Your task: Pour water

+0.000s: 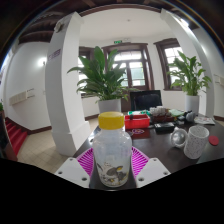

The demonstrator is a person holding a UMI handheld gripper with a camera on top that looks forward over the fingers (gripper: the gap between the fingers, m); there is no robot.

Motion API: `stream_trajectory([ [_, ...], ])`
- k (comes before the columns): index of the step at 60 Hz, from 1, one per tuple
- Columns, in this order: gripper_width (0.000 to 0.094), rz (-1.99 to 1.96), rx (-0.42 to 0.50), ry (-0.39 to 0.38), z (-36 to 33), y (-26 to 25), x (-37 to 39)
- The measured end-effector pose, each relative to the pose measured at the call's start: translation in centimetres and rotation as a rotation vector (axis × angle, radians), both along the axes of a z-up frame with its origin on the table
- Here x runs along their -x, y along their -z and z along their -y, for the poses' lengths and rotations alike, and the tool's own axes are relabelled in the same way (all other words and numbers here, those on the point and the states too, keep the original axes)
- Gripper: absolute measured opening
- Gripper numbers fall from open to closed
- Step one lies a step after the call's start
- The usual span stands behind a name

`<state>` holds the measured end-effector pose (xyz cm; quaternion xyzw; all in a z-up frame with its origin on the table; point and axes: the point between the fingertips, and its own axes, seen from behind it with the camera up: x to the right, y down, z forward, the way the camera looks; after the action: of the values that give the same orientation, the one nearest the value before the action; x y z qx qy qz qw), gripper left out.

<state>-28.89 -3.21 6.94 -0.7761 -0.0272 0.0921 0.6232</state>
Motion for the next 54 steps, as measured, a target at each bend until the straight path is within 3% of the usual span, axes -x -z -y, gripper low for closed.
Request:
stream_trajectory([
  [11,0.0463,-0.189,0.062,0.017,-0.2,-0.6,-2.1],
  [24,0.0464,-0.726,0.081,0.146,-2.0,-4.9,-7.9],
  [43,0.0461,-1.559,-0.083,0.255,-3.3,-10.1,-18.0],
  [54,0.0461,-1.849,-0.080,0.305,-4.0,-8.8,-19.9],
])
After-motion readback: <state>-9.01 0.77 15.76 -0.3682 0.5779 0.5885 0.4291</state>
